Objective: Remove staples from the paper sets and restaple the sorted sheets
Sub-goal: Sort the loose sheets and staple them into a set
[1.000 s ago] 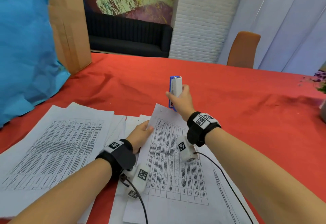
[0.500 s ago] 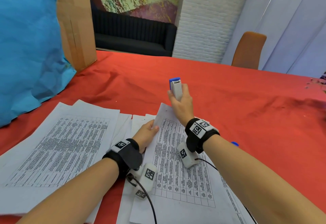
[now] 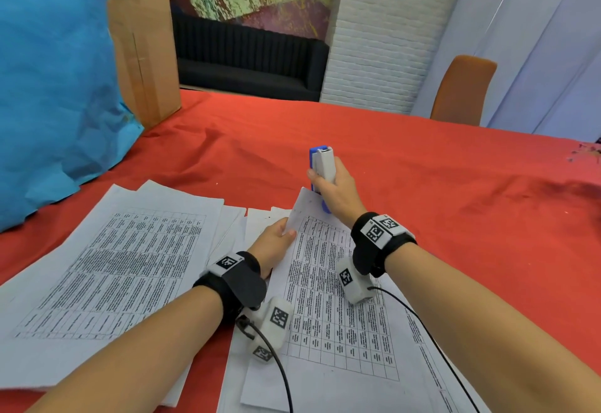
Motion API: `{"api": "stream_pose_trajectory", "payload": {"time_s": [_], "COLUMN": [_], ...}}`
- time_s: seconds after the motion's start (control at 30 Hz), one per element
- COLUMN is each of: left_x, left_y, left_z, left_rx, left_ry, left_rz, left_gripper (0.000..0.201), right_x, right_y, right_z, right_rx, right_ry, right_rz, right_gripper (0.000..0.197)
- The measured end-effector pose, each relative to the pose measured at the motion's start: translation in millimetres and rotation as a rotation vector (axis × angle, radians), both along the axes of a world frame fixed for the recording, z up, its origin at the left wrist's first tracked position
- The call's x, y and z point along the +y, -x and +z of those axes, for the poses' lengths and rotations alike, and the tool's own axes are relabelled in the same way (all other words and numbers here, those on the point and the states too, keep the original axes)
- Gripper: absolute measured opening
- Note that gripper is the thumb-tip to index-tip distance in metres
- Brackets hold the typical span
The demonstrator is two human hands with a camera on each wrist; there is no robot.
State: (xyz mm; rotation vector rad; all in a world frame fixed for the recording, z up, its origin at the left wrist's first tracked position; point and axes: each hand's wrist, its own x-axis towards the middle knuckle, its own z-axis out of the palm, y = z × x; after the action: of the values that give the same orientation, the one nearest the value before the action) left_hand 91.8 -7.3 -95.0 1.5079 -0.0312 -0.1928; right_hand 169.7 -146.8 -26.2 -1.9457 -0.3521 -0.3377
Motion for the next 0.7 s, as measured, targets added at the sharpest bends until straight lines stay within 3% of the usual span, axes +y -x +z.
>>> {"api": "stream_pose_trajectory", "payload": {"time_s": [0.2, 0.53, 0.7], "left_x": [-2, 0, 1], "left_y": [-1, -2, 0], "left_z": [0, -1, 0], "left_rx": [0.003, 0.011, 0.031], "left_ry": [0.02, -0.009, -0.059], "left_rz": [0.013, 0.0, 0.005], "left_gripper": [0.026, 0.021, 0.021], "right_x": [30, 35, 25], "right_y": [0, -2, 0], "right_z": [-4, -4, 5], "right_rx": [0.042, 0.02, 0.131], "right_ry": [0.033, 0.009, -0.086], "right_rz": [-0.048, -0.137, -0.111], "right_gripper": [0.038, 0.04, 0.038]}}
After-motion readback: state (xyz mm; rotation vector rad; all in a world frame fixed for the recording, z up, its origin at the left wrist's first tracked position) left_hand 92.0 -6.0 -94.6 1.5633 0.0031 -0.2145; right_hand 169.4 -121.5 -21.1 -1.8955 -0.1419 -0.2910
